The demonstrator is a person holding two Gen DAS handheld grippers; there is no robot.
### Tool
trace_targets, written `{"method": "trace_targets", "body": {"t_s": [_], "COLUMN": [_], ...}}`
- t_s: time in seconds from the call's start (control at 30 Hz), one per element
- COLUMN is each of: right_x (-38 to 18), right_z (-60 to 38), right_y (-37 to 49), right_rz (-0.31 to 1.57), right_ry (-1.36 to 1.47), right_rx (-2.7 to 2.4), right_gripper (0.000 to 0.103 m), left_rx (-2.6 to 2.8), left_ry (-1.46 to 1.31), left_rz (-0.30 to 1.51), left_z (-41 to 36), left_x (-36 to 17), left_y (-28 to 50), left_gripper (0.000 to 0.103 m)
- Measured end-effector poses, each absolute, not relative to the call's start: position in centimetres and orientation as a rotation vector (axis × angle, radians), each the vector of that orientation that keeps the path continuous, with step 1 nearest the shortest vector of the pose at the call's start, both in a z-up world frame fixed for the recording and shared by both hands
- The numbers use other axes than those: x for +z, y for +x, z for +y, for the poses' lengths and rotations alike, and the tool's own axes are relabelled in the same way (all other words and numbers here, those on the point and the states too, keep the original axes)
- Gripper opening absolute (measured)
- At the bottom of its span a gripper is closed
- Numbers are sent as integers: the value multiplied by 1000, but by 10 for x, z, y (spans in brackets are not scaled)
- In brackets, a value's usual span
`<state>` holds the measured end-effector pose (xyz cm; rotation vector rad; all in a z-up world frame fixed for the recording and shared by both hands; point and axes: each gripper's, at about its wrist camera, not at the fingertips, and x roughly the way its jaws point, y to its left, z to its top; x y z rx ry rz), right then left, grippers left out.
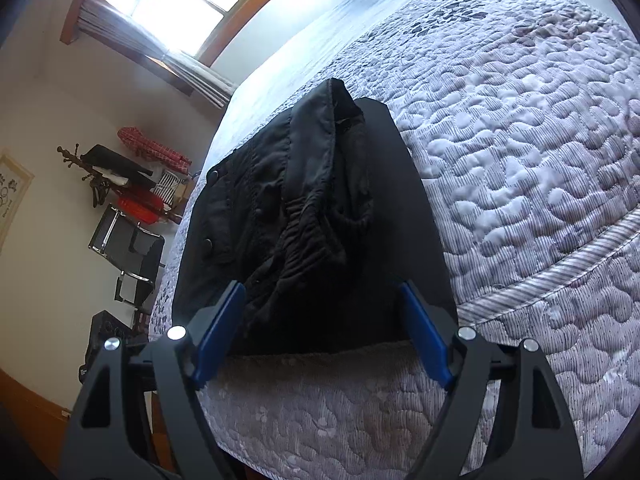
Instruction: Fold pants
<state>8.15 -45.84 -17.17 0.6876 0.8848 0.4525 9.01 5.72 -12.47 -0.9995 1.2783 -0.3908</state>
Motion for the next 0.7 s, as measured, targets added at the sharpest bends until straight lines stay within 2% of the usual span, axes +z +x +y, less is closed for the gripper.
{"method": "trace_targets", "body": {"t_s": [0.2, 0.23, 0.33, 0.37, 0.4, 0.47, 0.57, 0.7], "right_x": [-169, -168, -167, -167, -167, -168, -168, -159], "right_z": [-449, -447, -443, -442, -440, -436, -430, -434], "right_y": [82, 83, 87, 88, 90, 93, 95, 87], "right_rz": [883, 883, 882, 882, 880, 883, 894, 849], "right_ry": [672, 668, 666, 665, 664, 659, 587, 586], "right_rx": [468, 468, 472, 475, 480, 483, 436, 456], "right_gripper": [79, 79, 77, 74, 72, 54, 38, 31], "left_rx": [-281, -276, -226, -205, -192, -187, -185, -184], "left_ry": [-1166, -1196, -1244, -1244, -1238, -1225, -1220, -1196], "left_rz": [1277, 1263, 1270, 1272, 1265, 1246, 1213, 1205], "left_z": [63, 65, 71, 72, 73, 76, 79, 81], "left_x": [-149, -152, -156, -157, -157, -153, -144, -139], "left_y": [94, 94, 97, 97, 97, 94, 90, 94], "left_gripper": [97, 87, 81, 75, 75, 69, 65, 63]}}
